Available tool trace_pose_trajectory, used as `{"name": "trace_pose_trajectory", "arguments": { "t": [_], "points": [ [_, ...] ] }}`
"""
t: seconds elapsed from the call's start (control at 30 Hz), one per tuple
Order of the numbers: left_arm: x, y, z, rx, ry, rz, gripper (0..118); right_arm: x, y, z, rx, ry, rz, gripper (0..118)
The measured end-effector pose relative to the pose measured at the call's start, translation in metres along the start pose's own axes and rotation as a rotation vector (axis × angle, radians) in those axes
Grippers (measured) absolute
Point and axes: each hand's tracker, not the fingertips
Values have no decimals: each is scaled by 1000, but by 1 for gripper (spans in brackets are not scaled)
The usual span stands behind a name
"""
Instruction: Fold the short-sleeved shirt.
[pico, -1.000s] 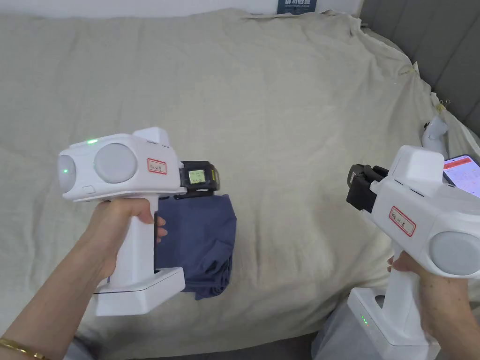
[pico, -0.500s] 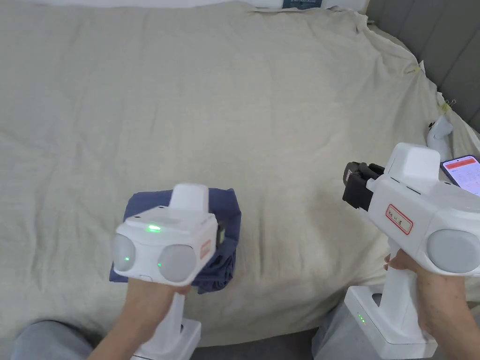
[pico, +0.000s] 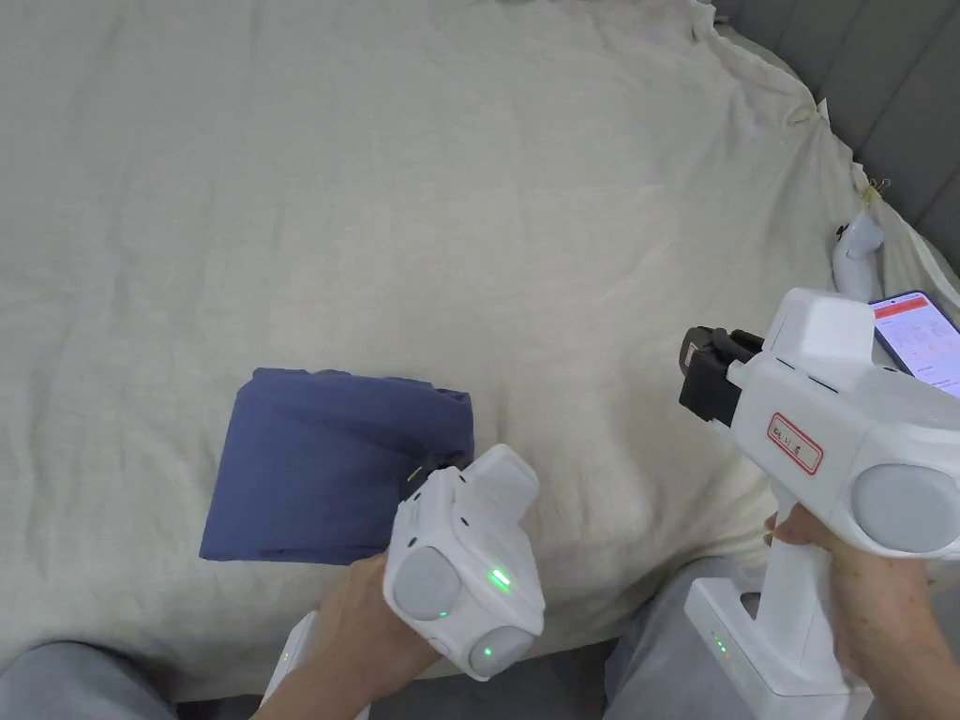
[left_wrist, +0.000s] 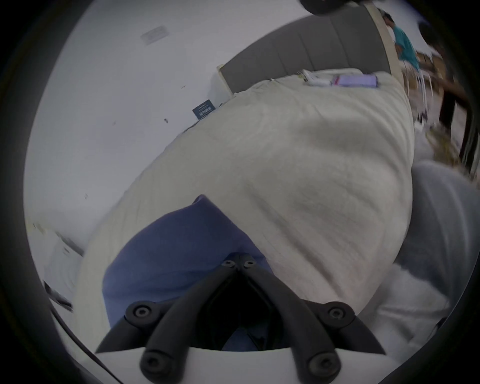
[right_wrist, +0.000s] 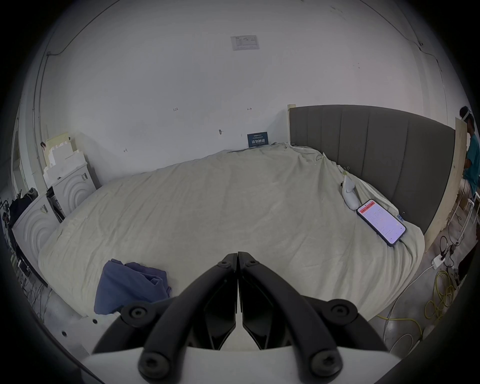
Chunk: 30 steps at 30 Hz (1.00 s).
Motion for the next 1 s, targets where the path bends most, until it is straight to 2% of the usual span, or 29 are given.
{"name": "trace_pose_trajectory", "arguments": {
  "t": [0.07,0.13,0.17,0.23,0.3,0.33,0.43,0.6,0.73,0.9,1.0],
  "points": [
    [5,6,1,-29,18,-85,0,-1,1,0,2,7,-6,0],
    [-7,19,6,-70,-37,-45,0,-4,4,1,8,11,-3,0],
    [-17,25,9,-83,-90,48,0,-5,5,2,10,14,-1,0],
    [-57,40,17,-91,-280,348,0,-6,8,4,17,23,2,0],
    [-93,45,26,-57,-373,590,0,-8,11,6,22,29,9,0],
    [-109,45,34,-1,-372,649,0,-9,13,6,26,33,11,0],
    [-150,42,55,112,-299,709,0,-15,16,6,31,47,22,0],
    [-200,14,75,198,-150,814,0,-38,17,-1,33,101,21,0],
    [-219,-20,74,163,2,802,0,-73,10,-12,38,164,31,0],
    [-235,-55,70,104,34,874,0,-129,-21,-35,55,207,35,0],
    [-240,-70,67,77,35,892,0,-159,-50,-50,31,232,11,0]
  ]
}}
